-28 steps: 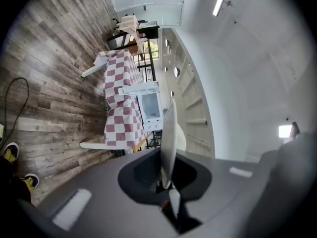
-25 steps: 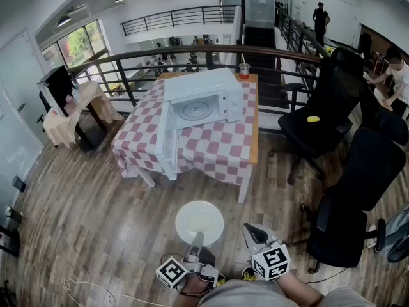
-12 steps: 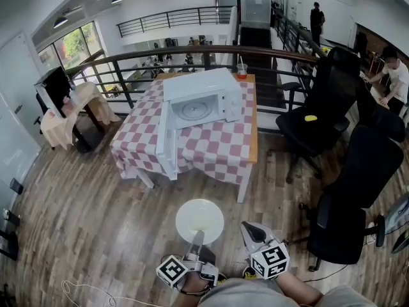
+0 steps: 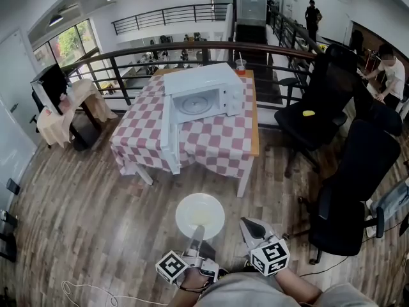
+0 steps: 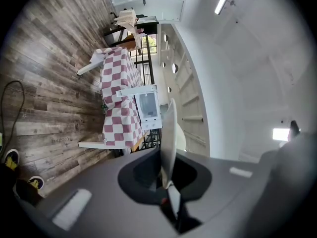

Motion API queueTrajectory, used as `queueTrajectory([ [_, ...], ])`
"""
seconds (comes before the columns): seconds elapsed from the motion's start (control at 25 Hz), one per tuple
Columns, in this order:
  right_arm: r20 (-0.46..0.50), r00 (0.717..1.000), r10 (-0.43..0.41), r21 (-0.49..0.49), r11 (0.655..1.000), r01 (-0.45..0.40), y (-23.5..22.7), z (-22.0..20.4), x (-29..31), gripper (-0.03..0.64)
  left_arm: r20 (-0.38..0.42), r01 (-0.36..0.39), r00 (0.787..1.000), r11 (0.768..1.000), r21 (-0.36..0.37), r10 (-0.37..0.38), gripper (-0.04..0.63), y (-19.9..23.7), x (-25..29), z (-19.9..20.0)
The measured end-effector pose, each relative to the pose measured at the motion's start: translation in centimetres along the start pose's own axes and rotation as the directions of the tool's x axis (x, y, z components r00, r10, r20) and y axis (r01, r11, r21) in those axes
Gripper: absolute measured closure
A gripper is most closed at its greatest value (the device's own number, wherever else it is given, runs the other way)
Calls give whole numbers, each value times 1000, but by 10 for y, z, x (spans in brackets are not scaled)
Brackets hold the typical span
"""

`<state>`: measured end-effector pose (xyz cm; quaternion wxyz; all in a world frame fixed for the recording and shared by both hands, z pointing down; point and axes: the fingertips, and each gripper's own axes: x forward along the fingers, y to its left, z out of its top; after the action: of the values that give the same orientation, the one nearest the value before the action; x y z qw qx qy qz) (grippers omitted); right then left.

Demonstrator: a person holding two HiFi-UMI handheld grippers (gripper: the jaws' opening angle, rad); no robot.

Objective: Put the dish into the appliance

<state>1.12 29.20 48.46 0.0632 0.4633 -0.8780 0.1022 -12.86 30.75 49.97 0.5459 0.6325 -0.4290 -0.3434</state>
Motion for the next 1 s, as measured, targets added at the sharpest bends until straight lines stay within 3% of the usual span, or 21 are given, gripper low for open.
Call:
queueTrajectory([
  [0.52, 9, 1000, 22, -16, 1000, -22, 13, -5, 6, 618, -39, 14, 999, 1000, 15, -13, 569, 6, 4, 2],
  [1.0, 22, 998, 63, -30, 998, -63, -5, 2, 56, 618, -8, 16, 1000, 1000, 15, -16, 569, 10, 43, 30],
])
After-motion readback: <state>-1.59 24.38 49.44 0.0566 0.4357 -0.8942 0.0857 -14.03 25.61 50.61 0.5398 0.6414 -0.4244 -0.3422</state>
